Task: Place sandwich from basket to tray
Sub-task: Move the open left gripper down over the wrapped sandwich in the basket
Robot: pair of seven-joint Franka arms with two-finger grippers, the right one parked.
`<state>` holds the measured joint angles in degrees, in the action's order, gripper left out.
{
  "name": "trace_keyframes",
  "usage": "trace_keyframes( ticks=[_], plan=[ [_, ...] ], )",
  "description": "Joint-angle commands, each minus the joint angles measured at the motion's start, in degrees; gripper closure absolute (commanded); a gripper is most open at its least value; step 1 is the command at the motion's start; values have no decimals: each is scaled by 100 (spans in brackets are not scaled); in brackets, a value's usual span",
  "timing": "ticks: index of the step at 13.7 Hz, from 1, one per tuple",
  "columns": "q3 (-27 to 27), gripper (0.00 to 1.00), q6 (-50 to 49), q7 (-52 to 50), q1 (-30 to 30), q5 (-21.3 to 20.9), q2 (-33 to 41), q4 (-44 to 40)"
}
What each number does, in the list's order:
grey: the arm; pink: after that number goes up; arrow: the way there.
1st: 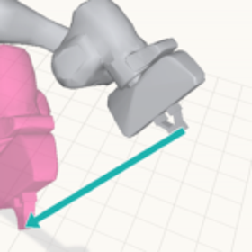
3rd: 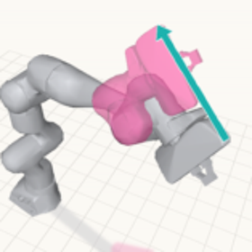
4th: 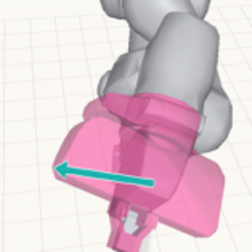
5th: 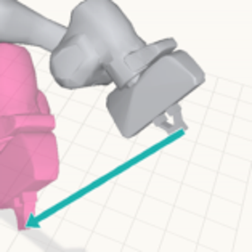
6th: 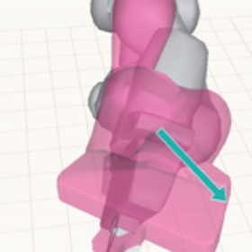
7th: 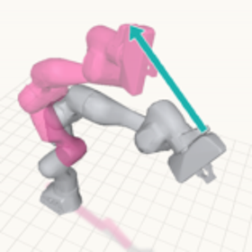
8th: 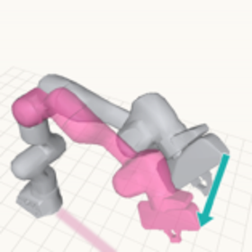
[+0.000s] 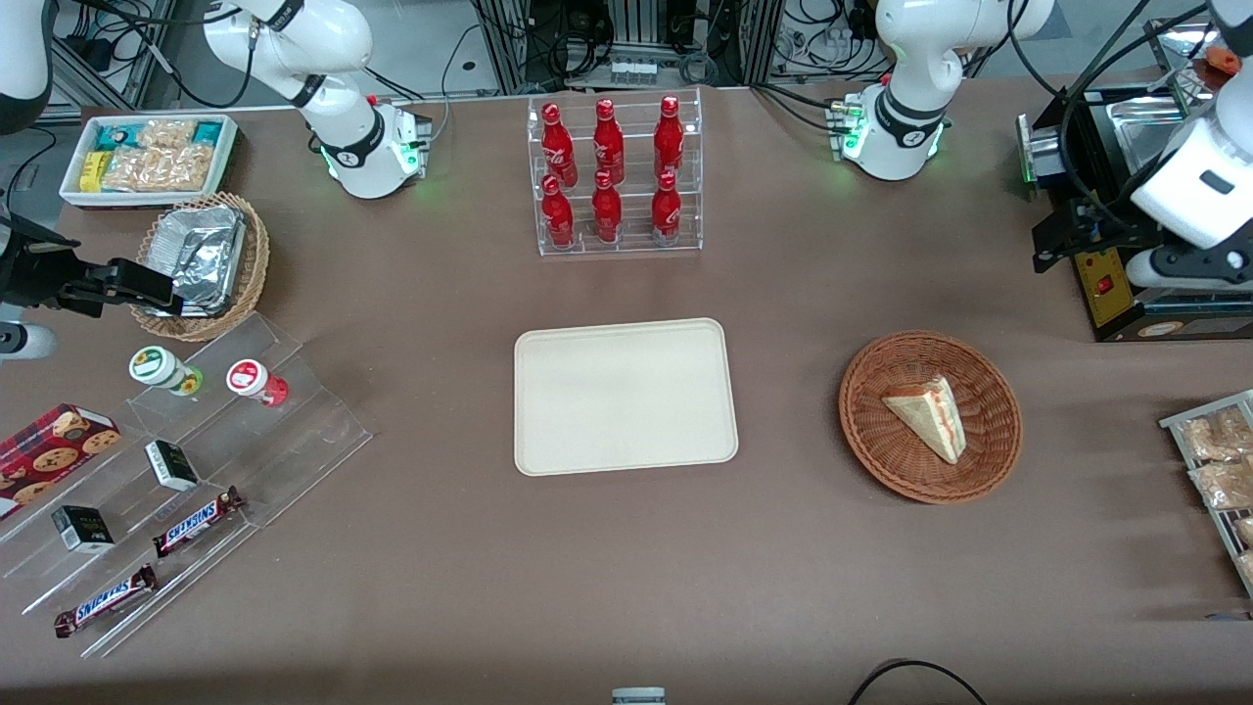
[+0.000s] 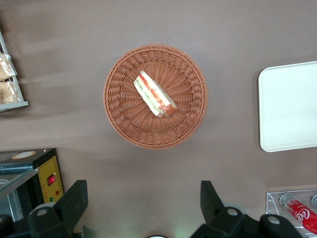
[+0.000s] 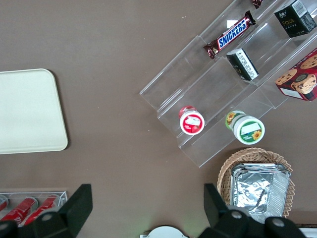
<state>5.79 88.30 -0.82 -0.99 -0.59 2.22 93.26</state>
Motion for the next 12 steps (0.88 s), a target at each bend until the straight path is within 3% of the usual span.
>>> trace_keyframes(
  ticks=[1,7,12],
  plan=[
    [53,0,860,-111,-41,-47,85,944],
    [27,0,3339,-1181,-41,6,-28,2862],
    [36,0,4660,-3052,-59,6,-730,3233]
  ],
)
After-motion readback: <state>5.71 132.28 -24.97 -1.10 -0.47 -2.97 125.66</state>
